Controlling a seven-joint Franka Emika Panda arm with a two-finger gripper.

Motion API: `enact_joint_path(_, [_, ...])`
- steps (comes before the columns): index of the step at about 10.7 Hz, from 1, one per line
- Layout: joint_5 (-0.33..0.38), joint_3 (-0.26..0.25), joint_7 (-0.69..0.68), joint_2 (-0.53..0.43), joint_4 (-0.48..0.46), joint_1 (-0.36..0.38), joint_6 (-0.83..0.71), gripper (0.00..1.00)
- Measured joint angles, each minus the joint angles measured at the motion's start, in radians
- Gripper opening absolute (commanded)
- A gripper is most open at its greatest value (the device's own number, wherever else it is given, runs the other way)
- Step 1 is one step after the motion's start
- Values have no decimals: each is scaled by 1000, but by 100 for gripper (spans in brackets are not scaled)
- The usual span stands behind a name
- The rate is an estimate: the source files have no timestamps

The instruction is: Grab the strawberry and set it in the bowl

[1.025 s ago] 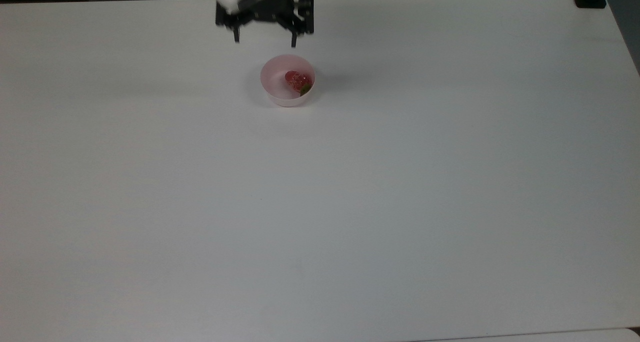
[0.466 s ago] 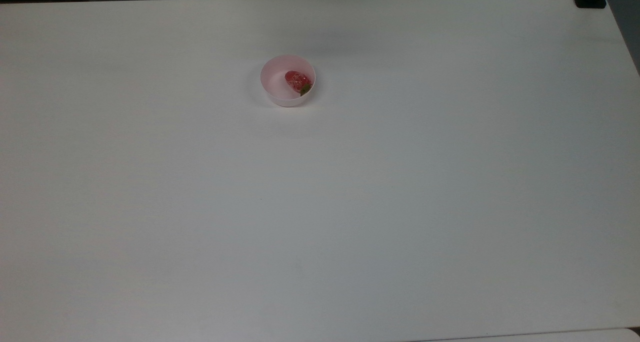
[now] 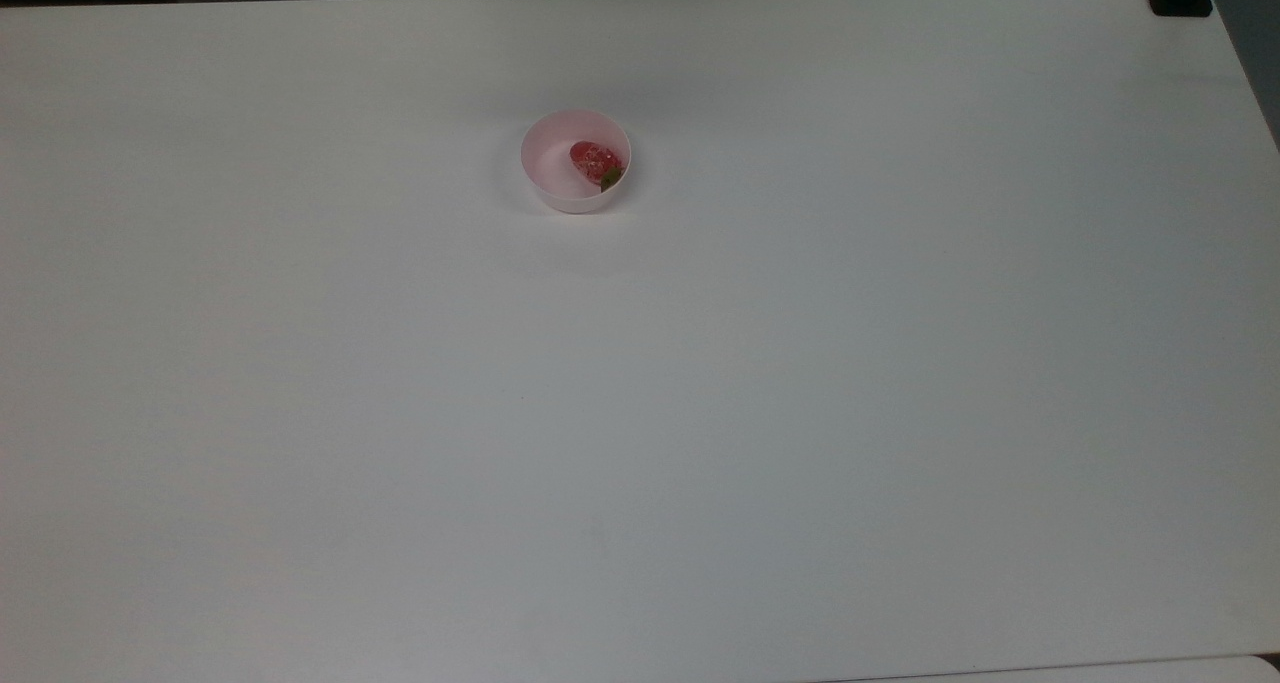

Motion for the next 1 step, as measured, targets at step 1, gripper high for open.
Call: enact_joint_path(1, [0, -3, -23, 1, 0, 0, 8, 100])
